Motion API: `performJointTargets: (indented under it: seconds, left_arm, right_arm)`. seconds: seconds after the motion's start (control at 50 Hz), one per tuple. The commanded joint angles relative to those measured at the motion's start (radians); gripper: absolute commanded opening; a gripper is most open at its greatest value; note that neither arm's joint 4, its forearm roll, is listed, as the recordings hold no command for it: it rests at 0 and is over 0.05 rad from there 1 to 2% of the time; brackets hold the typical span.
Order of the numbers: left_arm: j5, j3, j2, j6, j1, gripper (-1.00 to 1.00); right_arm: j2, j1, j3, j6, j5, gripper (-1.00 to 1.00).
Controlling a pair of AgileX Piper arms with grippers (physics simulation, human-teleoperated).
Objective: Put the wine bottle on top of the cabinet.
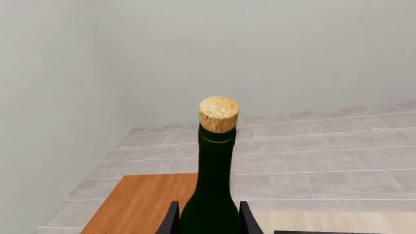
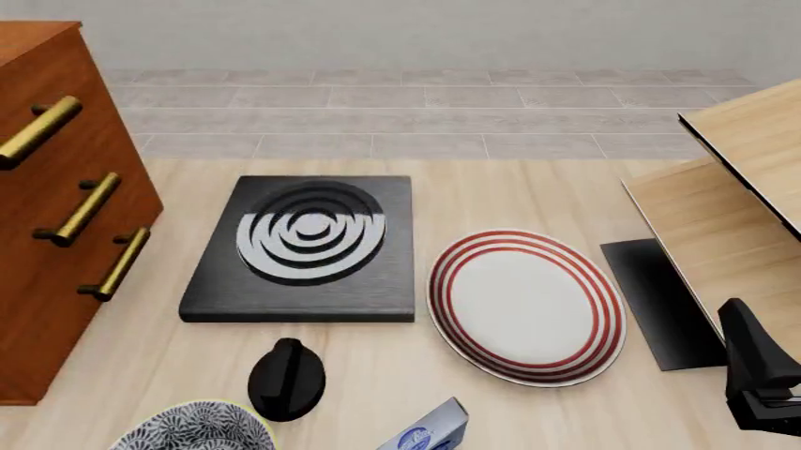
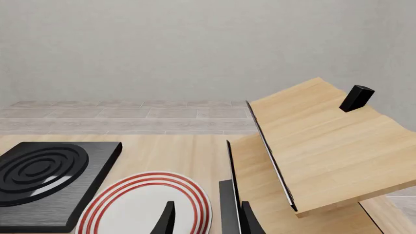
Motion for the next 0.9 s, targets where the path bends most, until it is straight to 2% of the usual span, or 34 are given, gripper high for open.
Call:
performJointTargets:
  seconds: [0.02, 0.14, 0.38, 0.68, 0.9]
  left_arm:
    - [-0.049, -0.004, 0.045, 0.021, 0.051, -1.00]
    - [-0.082, 0.005, 0.066, 0.013, 0.071, -1.00]
    - [-0.206, 0.078, 0.117, -0.018, 0.106, -1.00]
    - [-0.296, 0.060, 0.225, -0.035, 0.140, -1.00]
    - [-0.314, 0.038, 0.267, -0.027, 0.182, -1.00]
  right_arm:
    - [0.000, 0.000, 0.000, 0.000, 0.000, 1.00]
    - [0.000, 0.000, 0.000, 0.000, 0.000, 1.00]
    - [0.000, 0.000, 0.000, 0.000, 0.000, 1.00]
    - [0.000, 0.000, 0.000, 0.000, 0.000, 1.00]
    - [0.000, 0.000, 0.000, 0.000, 0.000, 1.00]
